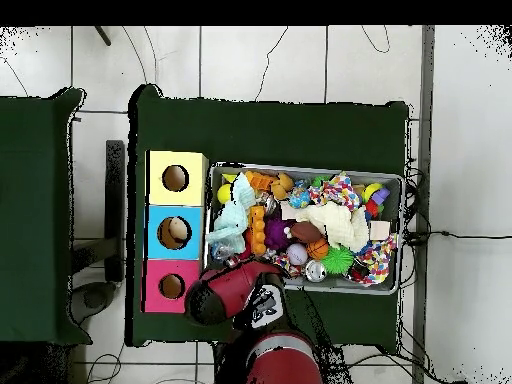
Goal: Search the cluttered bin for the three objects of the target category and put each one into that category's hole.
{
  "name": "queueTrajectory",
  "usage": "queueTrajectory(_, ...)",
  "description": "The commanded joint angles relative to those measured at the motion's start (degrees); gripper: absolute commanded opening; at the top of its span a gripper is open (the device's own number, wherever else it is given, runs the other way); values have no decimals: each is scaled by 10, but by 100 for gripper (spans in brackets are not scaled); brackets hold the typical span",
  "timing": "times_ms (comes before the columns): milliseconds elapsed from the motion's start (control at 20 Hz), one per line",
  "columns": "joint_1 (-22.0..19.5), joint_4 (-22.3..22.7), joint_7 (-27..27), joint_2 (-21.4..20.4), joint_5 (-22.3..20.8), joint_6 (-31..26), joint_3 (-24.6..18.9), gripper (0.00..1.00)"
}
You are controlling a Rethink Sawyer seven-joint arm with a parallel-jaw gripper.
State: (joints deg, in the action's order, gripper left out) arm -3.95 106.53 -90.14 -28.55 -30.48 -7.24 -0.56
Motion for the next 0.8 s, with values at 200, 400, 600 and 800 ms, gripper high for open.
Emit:
queueTrajectory(200,33,-61,-81,-19,-8,32,56,100)
queueTrajectory(400,22,-40,-97,-28,1,85,50,100)
queueTrajectory(600,15,-33,-100,-27,6,113,43,100)
queueTrajectory(800,-1,-27,-99,-25,13,120,23,100)
